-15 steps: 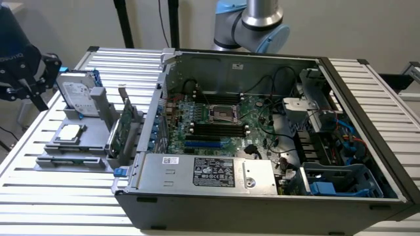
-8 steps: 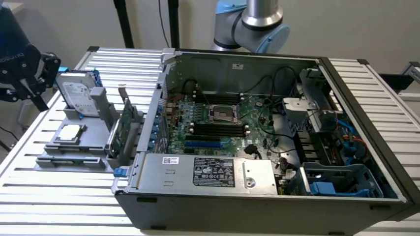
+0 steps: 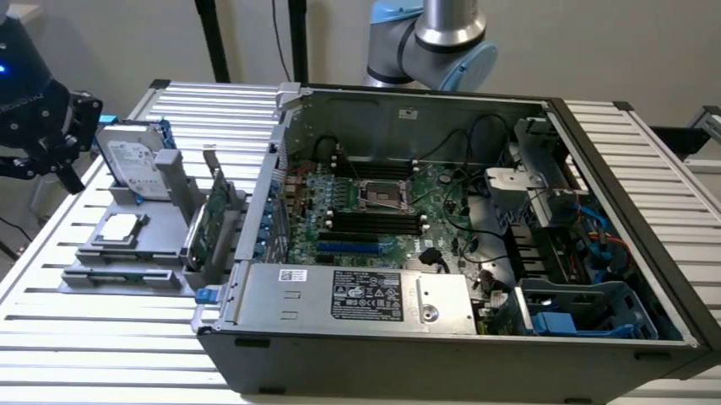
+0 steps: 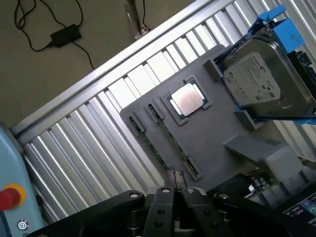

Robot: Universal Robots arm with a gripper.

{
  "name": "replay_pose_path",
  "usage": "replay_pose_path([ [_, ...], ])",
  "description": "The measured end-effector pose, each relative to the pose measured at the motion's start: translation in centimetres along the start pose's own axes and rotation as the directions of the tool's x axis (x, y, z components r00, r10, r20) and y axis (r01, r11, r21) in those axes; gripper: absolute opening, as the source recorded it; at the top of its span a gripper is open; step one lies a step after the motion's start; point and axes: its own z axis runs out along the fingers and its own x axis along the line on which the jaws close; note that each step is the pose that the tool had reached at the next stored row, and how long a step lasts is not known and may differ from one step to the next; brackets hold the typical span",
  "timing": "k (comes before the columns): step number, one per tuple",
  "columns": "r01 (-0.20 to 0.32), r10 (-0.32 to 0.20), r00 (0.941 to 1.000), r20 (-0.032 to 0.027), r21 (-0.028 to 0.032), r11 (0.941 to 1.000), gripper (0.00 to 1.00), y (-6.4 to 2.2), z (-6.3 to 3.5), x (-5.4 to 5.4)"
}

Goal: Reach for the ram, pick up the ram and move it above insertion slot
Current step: 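Pick up the ram and move it above insertion slot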

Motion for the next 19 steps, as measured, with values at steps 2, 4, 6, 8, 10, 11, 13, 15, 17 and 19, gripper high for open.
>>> replay_pose_path([
  [2,0.036,-0.036,0.9994,-0.0009,0.0006,0.9994,0.11,0.0,0.07,0.0],
  [4,0.072,-0.072,0.9974,-0.0018,0.0014,0.9974,0.11,0.0,0.15,0.0],
  [6,0.109,-0.109,0.994,-0.0025,0.0025,0.994,0.11,-0.01,0.24,0.0],
  [8,0.145,-0.145,0.9894,-0.0031,0.0038,0.9894,0.11,-0.01,0.33,0.0],
  [10,0.182,-0.182,0.9834,-0.0037,0.0054,0.9834,0.11,-0.01,0.41,0.0],
  [11,0.199,-0.199,0.98,-0.0041,0.006,0.9799,0.11,-0.02,0.45,0.0],
  [13,0.234,-0.234,0.9722,-0.0047,0.0075,0.9721,0.11,-0.02,0.54,0.0],
  [15,0.27,-0.27,0.963,-0.0054,0.0092,0.9629,0.11,-0.02,0.62,0.0],
  [17,0.304,-0.304,0.9526,-0.0059,0.0115,0.9525,0.11,-0.03,0.7,0.0],
  [19,0.34,-0.34,0.9405,-0.0063,0.0145,0.9404,0.11,-0.03,0.78,0.0],
])
